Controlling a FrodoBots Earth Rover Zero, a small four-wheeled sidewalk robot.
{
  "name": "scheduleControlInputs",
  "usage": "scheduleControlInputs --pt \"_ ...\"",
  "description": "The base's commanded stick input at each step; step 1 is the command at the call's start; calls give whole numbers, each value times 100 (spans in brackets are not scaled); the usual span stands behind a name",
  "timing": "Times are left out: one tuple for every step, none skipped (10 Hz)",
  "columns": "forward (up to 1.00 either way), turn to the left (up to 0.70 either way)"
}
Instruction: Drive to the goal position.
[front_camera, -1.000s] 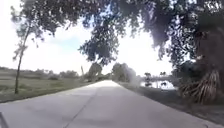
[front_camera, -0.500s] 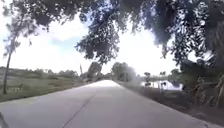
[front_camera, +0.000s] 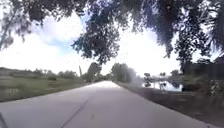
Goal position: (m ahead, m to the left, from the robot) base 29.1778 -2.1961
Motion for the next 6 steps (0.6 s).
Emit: scheduleControlInputs --pt "85 1" --pt "85 11" --pt "85 30" --pt "85 4" --pt "85 1" --pt "85 0"
